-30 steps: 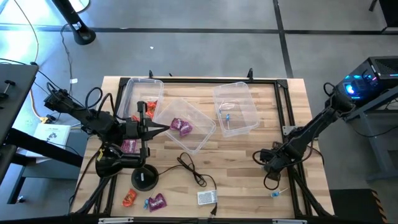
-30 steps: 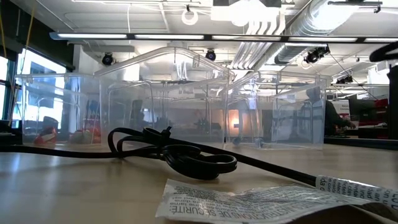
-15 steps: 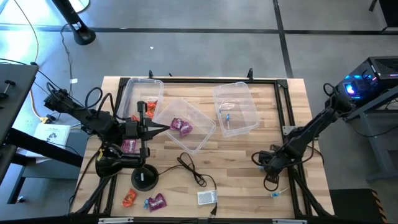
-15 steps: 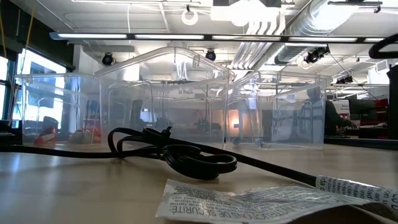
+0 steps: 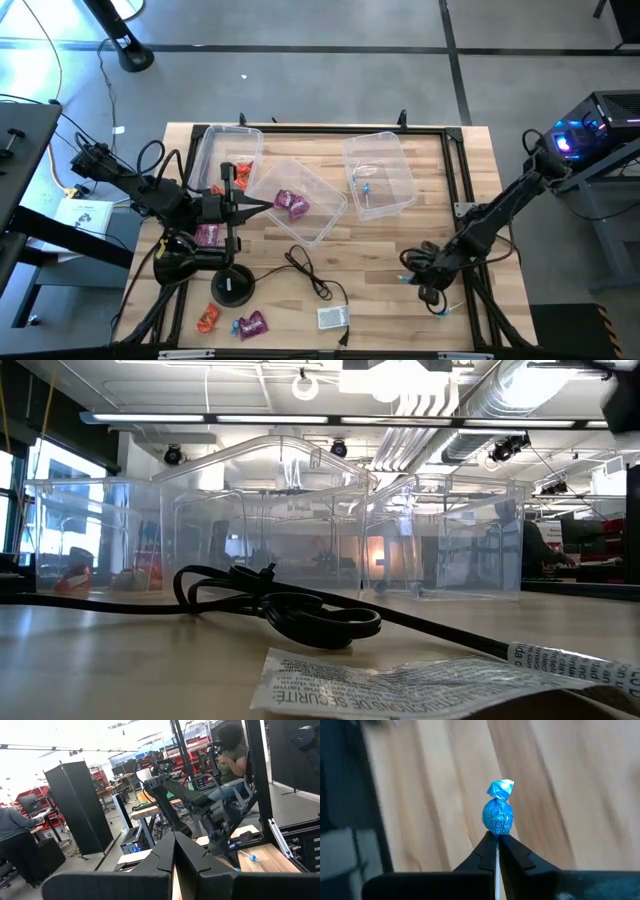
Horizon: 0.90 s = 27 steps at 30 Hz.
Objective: Sort candy
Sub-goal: Put the blue candy into the right transparent bin
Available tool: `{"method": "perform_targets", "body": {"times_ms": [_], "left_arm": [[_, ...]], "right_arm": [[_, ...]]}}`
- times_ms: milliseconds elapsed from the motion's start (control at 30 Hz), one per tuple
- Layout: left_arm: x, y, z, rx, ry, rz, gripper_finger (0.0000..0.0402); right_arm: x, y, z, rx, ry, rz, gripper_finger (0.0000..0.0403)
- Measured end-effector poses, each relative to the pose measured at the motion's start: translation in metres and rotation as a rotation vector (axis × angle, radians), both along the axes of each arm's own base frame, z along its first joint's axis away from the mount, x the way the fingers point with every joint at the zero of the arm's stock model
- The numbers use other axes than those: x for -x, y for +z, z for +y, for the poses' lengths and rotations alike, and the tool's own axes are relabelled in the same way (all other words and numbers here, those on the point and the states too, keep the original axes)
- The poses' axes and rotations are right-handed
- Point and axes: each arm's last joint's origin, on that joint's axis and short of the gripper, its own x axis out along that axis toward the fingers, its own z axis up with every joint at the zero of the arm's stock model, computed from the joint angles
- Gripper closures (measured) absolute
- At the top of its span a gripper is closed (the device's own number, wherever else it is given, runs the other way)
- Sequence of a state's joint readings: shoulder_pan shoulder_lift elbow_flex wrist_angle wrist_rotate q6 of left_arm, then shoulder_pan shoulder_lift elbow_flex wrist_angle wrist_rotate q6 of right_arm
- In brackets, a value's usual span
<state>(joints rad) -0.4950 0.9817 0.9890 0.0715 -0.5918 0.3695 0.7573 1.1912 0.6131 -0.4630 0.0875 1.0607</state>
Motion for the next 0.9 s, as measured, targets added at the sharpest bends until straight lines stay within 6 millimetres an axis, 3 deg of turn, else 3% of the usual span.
{"method": "perform_targets", "body": {"times_ms": [167,333,467,600,767,900], "left_arm": [[0.0,0.0,0.0,-0.025,0.007,0.002,0.0401],[0.0,0.0,0.0,-0.024,0.007,0.002,0.0401],[0.0,0.0,0.0,-0.025,0.009,0.003,0.0401],[0.0,-0.001,0.0,-0.028,0.009,0.008,0.0402],[0.0,-0.003,0.0,-0.038,0.008,0.035,0.0401],[0.0,-0.006,0.0,-0.035,0.007,0.062,0.0402]], "right_arm": [[-0.025,0.045,0.001,0.257,-0.038,-0.346,0.0401],[-0.044,0.074,-0.018,0.626,-0.178,-0.535,0.0402],[-0.058,0.078,-0.045,0.827,-0.3,-0.525,0.0402],[-0.069,0.078,-0.077,0.906,-0.409,-0.46,0.0402],[-0.077,0.078,-0.109,0.943,-0.526,-0.395,0.0402],[-0.08,0.077,-0.129,0.848,-0.609,-0.37,0.0388]]}}
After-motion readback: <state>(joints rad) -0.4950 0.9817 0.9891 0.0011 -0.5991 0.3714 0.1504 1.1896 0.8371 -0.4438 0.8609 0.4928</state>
